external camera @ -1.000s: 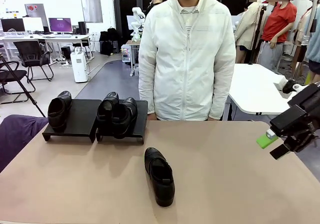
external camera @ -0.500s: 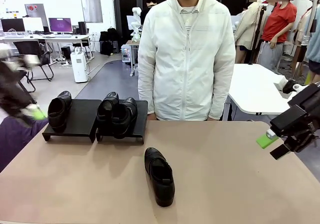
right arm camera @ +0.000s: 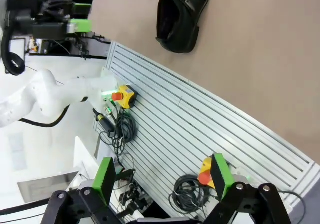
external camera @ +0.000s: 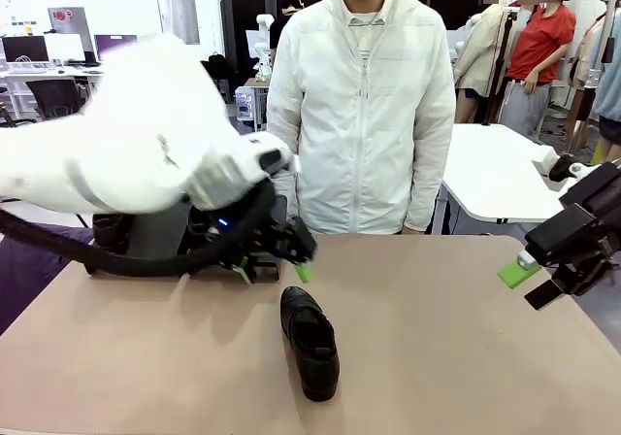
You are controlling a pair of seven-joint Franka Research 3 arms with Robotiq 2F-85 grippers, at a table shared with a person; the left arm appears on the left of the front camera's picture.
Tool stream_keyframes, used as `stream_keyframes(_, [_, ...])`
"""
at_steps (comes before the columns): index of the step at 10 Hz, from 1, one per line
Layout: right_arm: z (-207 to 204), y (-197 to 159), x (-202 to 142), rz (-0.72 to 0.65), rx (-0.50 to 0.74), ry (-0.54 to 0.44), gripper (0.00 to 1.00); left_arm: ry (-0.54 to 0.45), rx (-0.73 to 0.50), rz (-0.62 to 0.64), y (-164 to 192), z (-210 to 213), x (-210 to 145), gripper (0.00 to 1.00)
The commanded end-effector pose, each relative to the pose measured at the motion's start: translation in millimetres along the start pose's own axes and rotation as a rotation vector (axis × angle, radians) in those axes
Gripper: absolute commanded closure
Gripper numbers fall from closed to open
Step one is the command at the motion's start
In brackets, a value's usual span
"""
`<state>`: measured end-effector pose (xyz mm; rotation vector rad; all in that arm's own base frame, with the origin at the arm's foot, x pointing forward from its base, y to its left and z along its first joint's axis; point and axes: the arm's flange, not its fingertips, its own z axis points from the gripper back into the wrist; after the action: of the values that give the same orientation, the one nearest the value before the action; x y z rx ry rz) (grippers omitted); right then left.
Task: Organize the shoes by placing them on the stand.
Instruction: Place the Shoe from the middle of the table onto the Shoes Stand.
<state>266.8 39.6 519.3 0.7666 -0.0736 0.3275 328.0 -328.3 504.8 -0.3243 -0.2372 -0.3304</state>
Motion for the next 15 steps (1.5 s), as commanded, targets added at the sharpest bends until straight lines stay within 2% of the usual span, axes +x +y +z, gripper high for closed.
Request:
stream_keyframes(1, [4.4, 2.9, 0.7, -0.009, 0.010, -0.001, 0.00, 0.140, 0.017, 0.095, 11.6, -20.6, 16.3, 0.00])
stream_keyframes(2, [4.4, 2.9, 0.7, -0.009, 0.010, -0.001, 0.00, 0.000, 0.000, 0.000, 0.0, 0.0, 0.0, 0.00])
stream_keyframes(5, [4.4, 2.9, 0.7, -0.009, 0.010, -0.001, 0.00, 0.000, 0.000, 0.000, 0.0, 0.0, 0.0, 0.00])
stream_keyframes(6, [4.4, 2.9, 0.7, -0.009, 0.010, -0.001, 0.00, 0.018, 0.004, 0.028, -4.2, -11.0, 5.7, 0.00])
stream_keyframes(9, [4.4, 2.9, 0.7, -0.009, 0.010, -0.001, 0.00, 0.070, 0.143, 0.148, -10.2, -50.7, 16.3, 0.00])
stream_keyframes(15, [4.4, 2.9, 0.7, -0.009, 0.010, -0.001, 0.00, 0.195, 0.201, 0.330, 2.4, -115.7, 25.5, 0.00])
